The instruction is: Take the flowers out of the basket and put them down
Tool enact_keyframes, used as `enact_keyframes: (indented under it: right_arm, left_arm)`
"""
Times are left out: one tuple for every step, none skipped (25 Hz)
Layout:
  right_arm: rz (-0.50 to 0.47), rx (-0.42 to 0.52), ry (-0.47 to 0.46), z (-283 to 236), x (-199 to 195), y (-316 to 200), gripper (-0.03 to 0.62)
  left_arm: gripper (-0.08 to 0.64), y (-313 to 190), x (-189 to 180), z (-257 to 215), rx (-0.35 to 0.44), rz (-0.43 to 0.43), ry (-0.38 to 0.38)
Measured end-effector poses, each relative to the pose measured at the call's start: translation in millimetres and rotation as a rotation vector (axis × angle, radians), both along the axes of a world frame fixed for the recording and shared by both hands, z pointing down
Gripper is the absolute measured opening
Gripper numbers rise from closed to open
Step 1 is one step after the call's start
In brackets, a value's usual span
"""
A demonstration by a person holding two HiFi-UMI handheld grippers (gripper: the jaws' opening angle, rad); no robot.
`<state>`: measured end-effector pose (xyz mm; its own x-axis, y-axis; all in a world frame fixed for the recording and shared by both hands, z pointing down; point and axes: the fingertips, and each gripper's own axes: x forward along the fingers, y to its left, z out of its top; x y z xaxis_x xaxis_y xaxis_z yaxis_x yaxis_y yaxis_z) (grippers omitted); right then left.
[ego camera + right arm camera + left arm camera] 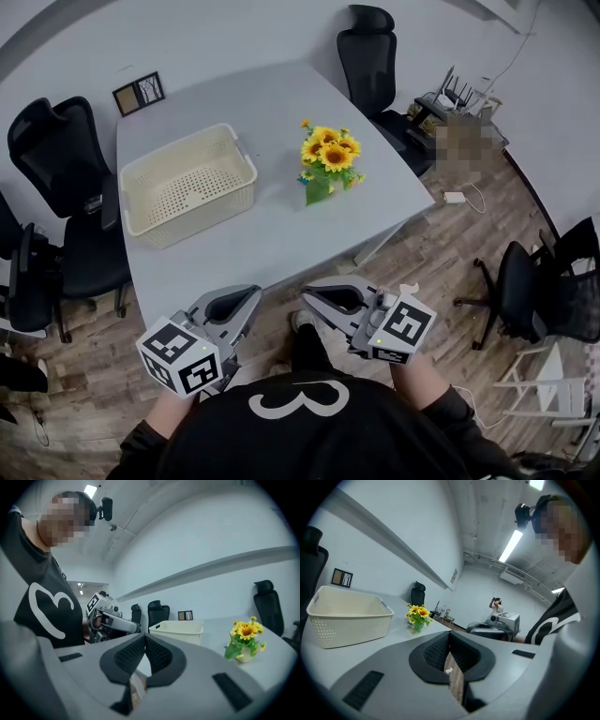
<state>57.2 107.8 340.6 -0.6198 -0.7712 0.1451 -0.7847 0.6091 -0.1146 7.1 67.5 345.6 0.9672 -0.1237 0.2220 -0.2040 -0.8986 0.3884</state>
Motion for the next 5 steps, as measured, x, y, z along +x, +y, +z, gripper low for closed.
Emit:
enact_keyframes:
  right_arm:
    - [0.000,-0.001,-0.001,0.4,0.0,-0.9,0.009]
    - [0.001,-0.001,-0.003,0.8,0.2,-1.5,0.009]
    - [0.001,-0.001,-0.004,1.4,0.6,-1.6,0.009]
    - [0.001,-0.002,-0.006,2.1,1.2,-1.5,0.009]
    - [0.001,-0.002,-0.007,2.8,1.8,-1.4,0.009]
  left_arm:
    - [0.012,-0.8,0.1,0.8,-0.002,0.000,-0.001]
    - [0.012,-1.2,0.4,1.6,-0.004,0.000,-0.002]
    - [0.012,-1.4,1.0,2.3,-0.005,0.000,-0.002]
    - [0.012,-1.4,1.8,2.9,-0.005,0.000,-0.002]
    - [0.012,-1.3,2.7,3.4,-0.005,0.000,-0.002]
